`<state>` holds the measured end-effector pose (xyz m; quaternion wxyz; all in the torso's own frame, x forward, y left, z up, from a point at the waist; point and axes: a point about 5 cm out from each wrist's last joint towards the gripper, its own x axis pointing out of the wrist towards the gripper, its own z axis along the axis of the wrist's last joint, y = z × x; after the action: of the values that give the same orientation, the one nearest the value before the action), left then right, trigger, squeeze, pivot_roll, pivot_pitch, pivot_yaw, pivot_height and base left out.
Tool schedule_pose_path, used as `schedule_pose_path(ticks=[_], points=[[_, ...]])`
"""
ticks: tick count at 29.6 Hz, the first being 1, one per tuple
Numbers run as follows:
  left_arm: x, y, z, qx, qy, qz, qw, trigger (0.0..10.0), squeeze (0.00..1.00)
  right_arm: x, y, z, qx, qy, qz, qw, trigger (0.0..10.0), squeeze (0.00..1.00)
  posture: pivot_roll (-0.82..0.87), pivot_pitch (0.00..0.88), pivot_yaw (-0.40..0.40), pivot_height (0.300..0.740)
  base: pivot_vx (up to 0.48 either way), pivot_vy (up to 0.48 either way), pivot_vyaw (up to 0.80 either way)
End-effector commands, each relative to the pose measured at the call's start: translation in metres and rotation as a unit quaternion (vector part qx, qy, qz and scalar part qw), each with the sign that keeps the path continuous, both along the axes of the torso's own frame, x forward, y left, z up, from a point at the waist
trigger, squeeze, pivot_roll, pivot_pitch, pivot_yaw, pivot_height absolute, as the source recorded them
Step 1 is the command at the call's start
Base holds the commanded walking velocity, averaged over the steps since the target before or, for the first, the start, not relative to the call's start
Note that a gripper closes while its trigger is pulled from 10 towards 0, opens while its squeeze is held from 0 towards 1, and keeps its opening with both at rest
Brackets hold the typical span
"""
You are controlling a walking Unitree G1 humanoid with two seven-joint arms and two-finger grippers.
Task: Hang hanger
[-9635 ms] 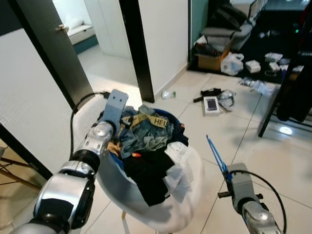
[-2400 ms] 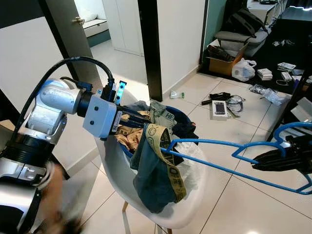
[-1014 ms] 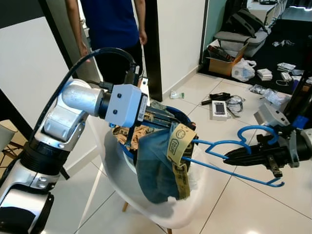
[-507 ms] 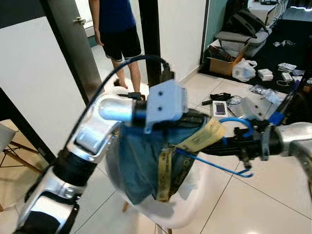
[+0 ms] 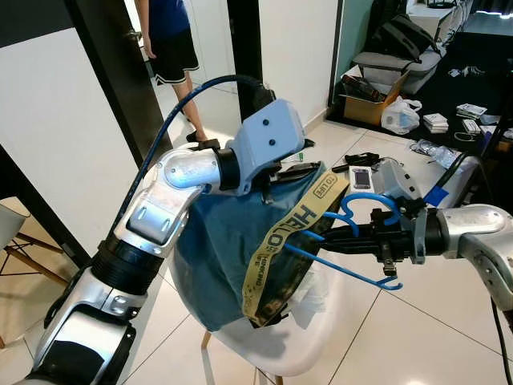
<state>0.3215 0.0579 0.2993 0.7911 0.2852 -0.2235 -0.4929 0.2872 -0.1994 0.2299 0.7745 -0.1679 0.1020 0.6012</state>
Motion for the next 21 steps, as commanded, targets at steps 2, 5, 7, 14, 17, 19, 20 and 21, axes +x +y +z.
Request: schedule_pose_path(ticks=[2, 5, 7, 14, 17, 19, 20, 21], points=[[0.002, 0.008, -0.001, 0.024, -0.005, 0.016, 1.000, 10.0, 1.00, 0.001, 0.002, 0.005, 0.007, -0.018, 0.001, 1.000, 10.0, 0.00, -0.08, 0.000, 0.086, 0.740, 0.000, 0.000, 0.00], [0.007, 0.018, 0.012, 0.011, -0.029, 0.045, 0.999, 10.0, 1.00, 0.005, 0.001, 0.006, 0.015, -0.036, -0.017, 0.999, 10.0, 0.00, -0.08, 0.000, 0.087, 0.740, 0.000, 0.000, 0.00], [0.011, 0.027, 0.026, -0.022, -0.041, 0.064, 0.997, 10.0, 1.00, 0.010, -0.002, 0.009, 0.018, -0.051, -0.039, 0.998, 10.0, 0.00, -0.08, 0.000, 0.088, 0.740, 0.000, 0.000, 0.00], [0.008, 0.059, 0.074, -0.187, -0.066, 0.089, 0.976, 10.0, 1.00, 0.031, -0.018, 0.023, 0.019, -0.113, -0.131, 0.985, 10.0, 0.00, -0.08, 0.000, 0.086, 0.740, 0.000, 0.000, 0.00], [0.006, 0.063, 0.079, -0.209, -0.065, 0.089, 0.972, 10.0, 1.00, 0.033, -0.019, 0.026, 0.019, -0.119, -0.141, 0.983, 10.0, 0.00, -0.08, 0.000, 0.086, 0.740, 0.000, 0.000, 0.00], [0.004, 0.073, 0.085, -0.255, -0.061, 0.092, 0.961, 10.0, 1.00, 0.037, -0.022, 0.031, 0.024, -0.130, -0.156, 0.979, 10.0, 0.00, -0.08, 0.000, 0.083, 0.740, 0.000, 0.000, 0.00], [0.000, 0.078, 0.080, -0.296, -0.043, 0.091, 0.950, 10.0, 1.00, 0.042, -0.024, 0.044, 0.036, -0.146, -0.165, 0.975, 10.0, 0.00, -0.07, 0.000, 0.067, 0.740, 0.000, 0.000, 0.00], [0.000, 0.078, 0.080, -0.296, -0.043, 0.091, 0.950, 10.0, 1.00, 0.042, -0.024, 0.044, 0.036, -0.146, -0.165, 0.975, 10.0, 0.00, -0.07, 0.000, 0.067, 0.740, 0.000, 0.000, 0.00]])
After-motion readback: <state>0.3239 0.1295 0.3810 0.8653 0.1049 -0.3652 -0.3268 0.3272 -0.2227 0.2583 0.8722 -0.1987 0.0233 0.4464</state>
